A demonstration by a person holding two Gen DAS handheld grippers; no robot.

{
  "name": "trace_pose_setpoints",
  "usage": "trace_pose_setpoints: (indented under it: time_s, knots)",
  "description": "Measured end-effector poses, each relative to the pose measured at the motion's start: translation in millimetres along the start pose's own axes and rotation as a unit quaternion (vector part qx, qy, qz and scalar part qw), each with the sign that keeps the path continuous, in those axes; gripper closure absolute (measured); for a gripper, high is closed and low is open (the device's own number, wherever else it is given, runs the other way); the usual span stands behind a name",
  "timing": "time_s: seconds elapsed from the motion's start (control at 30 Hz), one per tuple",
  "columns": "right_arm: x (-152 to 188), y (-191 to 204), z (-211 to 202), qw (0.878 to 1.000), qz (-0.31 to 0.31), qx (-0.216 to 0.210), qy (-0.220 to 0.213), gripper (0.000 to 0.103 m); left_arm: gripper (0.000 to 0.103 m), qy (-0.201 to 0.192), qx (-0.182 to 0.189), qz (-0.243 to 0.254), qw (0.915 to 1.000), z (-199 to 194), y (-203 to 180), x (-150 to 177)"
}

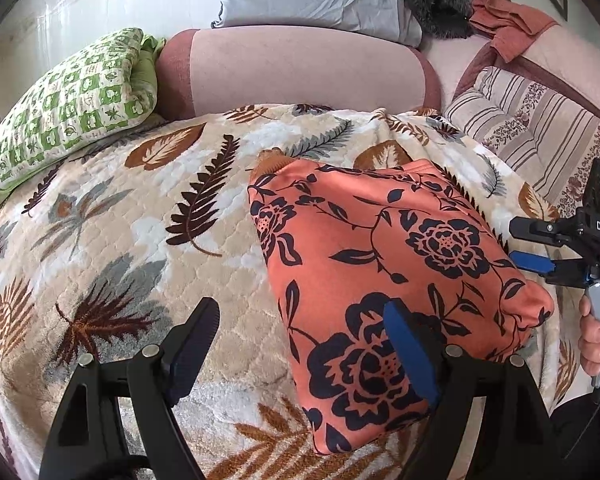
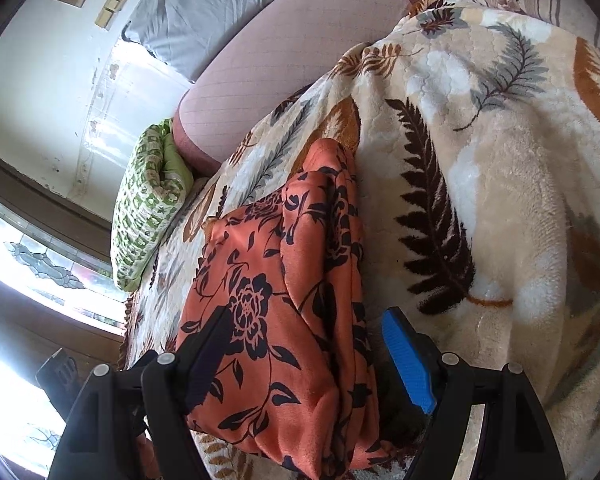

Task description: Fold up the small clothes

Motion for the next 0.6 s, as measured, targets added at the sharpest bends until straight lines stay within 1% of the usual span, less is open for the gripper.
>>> trace_pose_setpoints:
  time_s: [0.43,0.6]
  knots:
    - [1.6,6.5,5.5,1.0,-0.007,-0.004,0.006,0.023,0.018,-0.006,-0.003,-0.003,1.0,-3.2,1.4,-2.9]
    - [1.2,8.0,7.5,1.0,-0.008,-0.008,0.008,0.023,0.018,-0.002,-0.004,-0.005,1.0,-3.9,3.1,-6.5]
Point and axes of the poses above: each gripper's, at about its wrist camera, not at the fingertips, and z roughly the way its jaws point, y to its left, x to its underside, the point moved 7 cm from there along z, roughly the way its jaws point, and after that the axes turned 9 degrees about y, right-handed, at the moved point
